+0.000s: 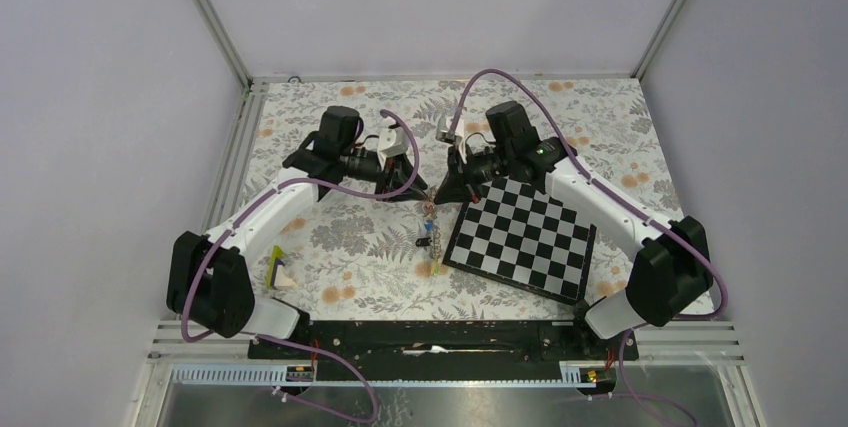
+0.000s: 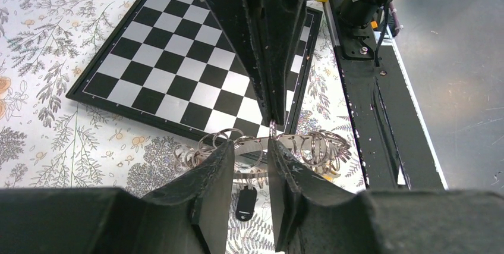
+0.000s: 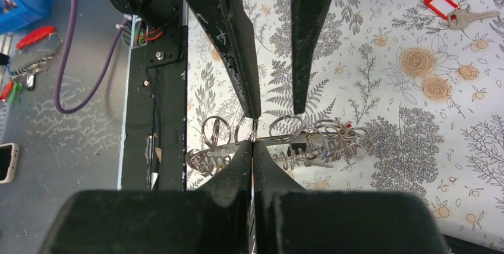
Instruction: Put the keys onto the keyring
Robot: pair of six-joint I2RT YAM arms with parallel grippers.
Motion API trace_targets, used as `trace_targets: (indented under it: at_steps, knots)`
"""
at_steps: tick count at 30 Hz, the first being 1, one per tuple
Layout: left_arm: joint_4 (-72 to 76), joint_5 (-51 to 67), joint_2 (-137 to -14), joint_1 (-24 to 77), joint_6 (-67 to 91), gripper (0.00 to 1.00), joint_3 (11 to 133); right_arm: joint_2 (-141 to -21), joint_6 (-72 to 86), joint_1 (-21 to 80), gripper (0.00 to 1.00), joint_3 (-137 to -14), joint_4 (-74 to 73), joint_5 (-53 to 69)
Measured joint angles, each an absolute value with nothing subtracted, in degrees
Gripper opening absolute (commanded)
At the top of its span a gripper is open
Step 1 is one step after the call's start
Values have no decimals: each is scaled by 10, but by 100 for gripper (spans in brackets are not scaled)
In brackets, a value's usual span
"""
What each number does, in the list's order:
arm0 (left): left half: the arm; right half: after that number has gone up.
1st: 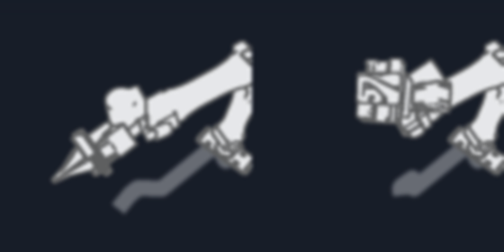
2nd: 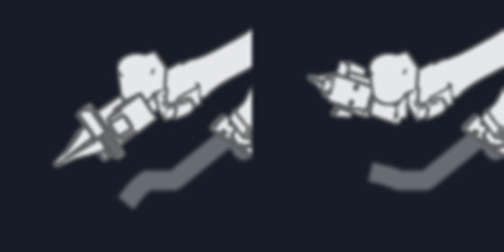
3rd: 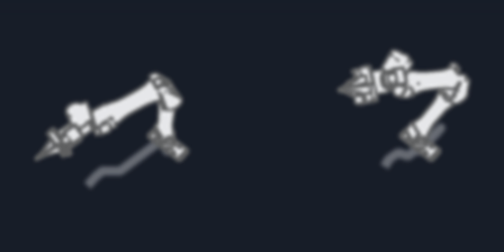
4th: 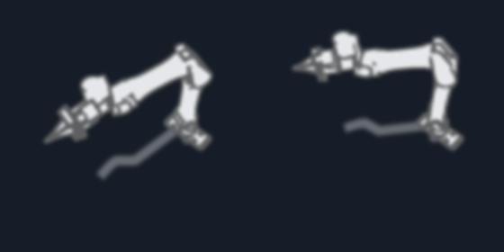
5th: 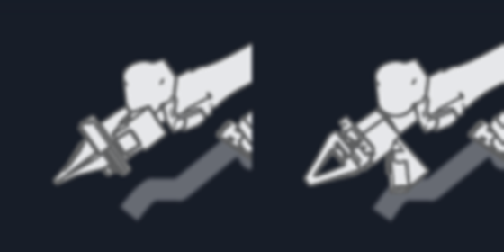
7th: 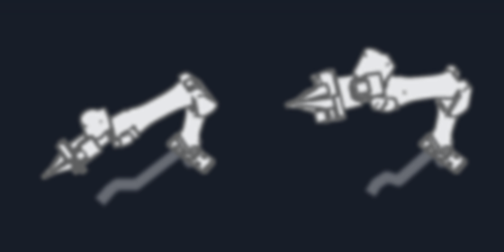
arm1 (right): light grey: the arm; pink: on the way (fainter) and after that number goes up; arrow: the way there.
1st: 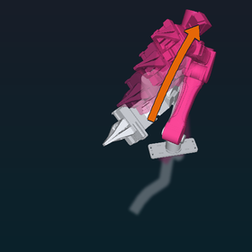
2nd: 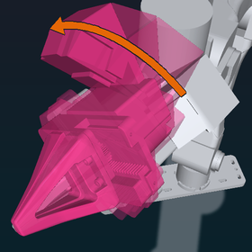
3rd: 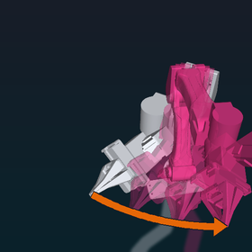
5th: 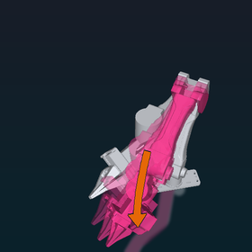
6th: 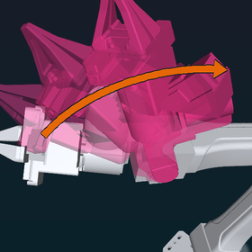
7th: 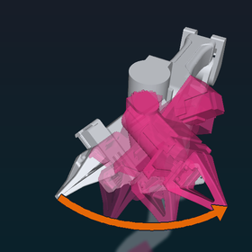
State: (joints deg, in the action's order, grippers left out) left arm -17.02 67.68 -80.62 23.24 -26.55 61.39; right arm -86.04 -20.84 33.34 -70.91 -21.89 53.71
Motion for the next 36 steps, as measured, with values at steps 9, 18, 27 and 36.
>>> trace_targets:
  at_steps: [9, 18, 27, 36]
  knots:
    - [-170, 687, -806, 238, -280, 26, 614, -860, -178, 322, 0, -709, -202, 552]
    - [-168, 688, -806, 244, -290, 29, 611, -860, -172, 319, 0, -709, -202, 552]
    - [-167, 682, -803, 246, -310, 33, 595, -860, -171, 318, 0, -709, -200, 557]
    - [-168, 679, -796, 237, -315, 38, 595, -860, -174, 313, 0, -708, -198, 557]
